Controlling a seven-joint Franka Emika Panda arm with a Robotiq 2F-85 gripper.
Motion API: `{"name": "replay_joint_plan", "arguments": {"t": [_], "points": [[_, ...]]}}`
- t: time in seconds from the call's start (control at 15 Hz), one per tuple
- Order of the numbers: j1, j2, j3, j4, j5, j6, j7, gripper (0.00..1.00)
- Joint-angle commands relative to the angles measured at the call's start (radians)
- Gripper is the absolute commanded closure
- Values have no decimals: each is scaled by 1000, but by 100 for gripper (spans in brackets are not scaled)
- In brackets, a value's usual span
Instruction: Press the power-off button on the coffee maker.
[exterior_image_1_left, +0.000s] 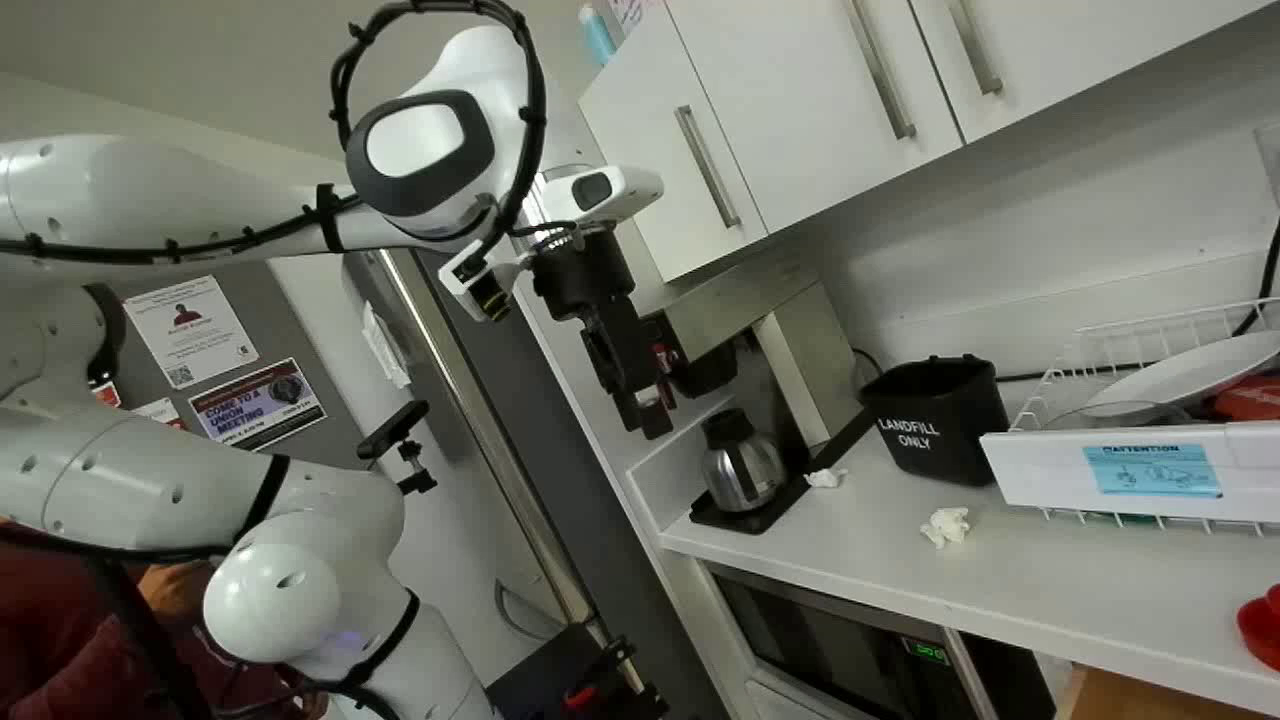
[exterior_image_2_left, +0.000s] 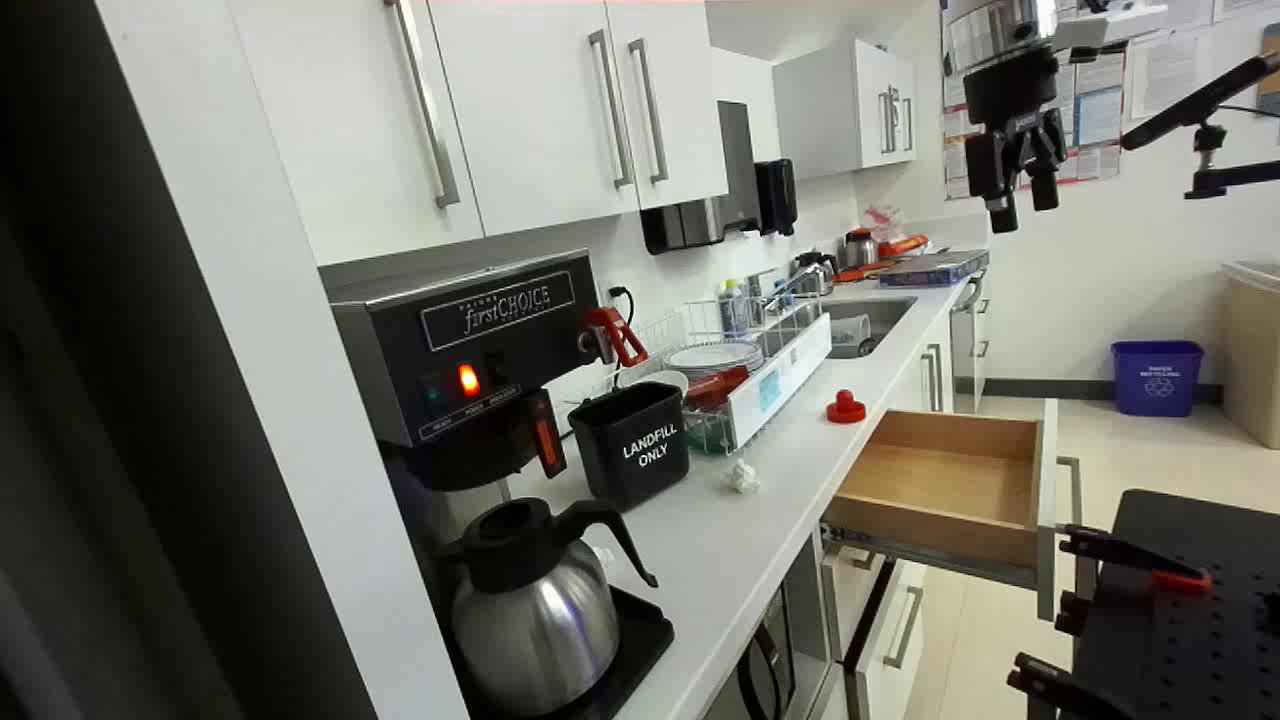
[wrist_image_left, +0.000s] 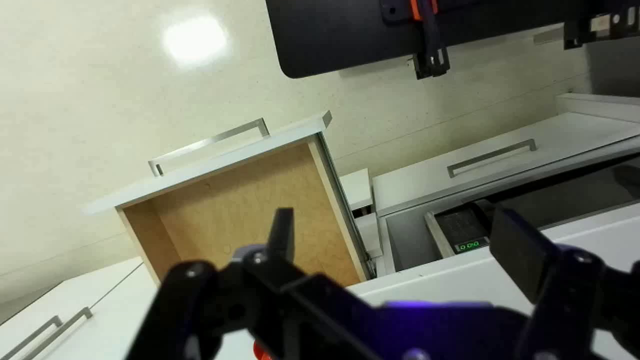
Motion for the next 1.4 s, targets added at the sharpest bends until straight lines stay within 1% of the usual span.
{"name": "replay_joint_plan", "arguments": {"t": [0.0, 0.6, 0.67, 0.8, 1.0, 1.2, 1.33], "points": [[3, 0, -4, 2, -1, -2, 1, 0], [3, 0, -5, 2, -1, -2, 1, 0], [8, -18, 11, -11, 2, -5, 16, 0], [30, -74, 71, -44, 28, -26, 75, 0], [100, -135, 163, -79, 123, -42, 158, 0], [198, -162, 265, -71, 257, -81, 254, 0], [261, -174, 322, -61, 310, -101, 269, 0]]}}
